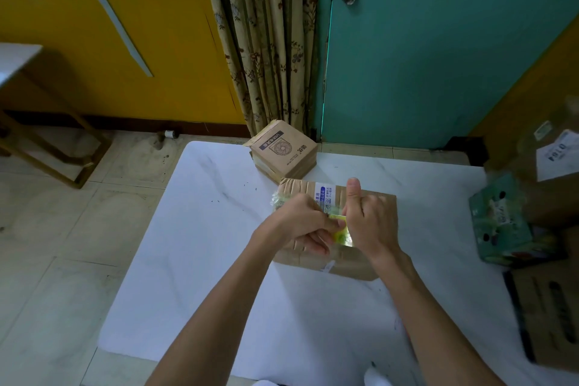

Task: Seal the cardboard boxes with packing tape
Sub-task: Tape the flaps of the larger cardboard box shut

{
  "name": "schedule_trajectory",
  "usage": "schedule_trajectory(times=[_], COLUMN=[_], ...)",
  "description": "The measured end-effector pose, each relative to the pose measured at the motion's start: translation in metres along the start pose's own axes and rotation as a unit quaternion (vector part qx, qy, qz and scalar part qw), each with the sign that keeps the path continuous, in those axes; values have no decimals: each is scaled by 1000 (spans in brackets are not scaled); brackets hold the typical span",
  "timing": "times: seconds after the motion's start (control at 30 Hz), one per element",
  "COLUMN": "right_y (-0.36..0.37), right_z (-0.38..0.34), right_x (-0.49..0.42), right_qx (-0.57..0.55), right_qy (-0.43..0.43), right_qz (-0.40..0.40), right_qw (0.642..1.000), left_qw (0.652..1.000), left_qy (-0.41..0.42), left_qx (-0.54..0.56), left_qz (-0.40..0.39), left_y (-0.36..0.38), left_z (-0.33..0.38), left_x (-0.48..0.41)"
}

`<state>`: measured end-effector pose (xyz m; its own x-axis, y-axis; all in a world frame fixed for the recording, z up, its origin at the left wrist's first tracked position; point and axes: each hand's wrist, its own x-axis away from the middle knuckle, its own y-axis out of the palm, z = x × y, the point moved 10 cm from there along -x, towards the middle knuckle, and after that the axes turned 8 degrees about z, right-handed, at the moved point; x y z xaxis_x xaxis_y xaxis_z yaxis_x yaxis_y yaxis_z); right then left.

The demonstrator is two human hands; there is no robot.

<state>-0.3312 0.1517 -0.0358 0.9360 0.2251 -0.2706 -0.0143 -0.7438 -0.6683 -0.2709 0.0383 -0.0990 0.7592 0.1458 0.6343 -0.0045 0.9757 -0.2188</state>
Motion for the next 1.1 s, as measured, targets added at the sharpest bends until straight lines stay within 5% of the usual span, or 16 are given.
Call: schedule_trajectory(times=[0.33,0.57,0.73,0.87,0.97,1.1], right_y=[4,-5,0,6,-6,17], right_z=[3,6,61,68,91,106], right_x=[0,-4,-9,-4,-4,2], right_qx=[-1,-26,-177,-209,-279,-481], right_qy=[-16,20,195,256,359,473], right_qz=[-4,25,11,-2,43,-5], right_qw=[1000,999,965,944,890,738], left_qw=[1000,997,993,986,970,947], left_qy=[4,55,22,17,7,30], left_qx=[-10,-1,89,147,210,309], left_qz=[-26,56,77,71,121,84], left_y=[4,-3,-38,-44,-76,-75], left_z=[6,9,-9,-12,-25,-21], left_x=[1,8,12,14,15,21])
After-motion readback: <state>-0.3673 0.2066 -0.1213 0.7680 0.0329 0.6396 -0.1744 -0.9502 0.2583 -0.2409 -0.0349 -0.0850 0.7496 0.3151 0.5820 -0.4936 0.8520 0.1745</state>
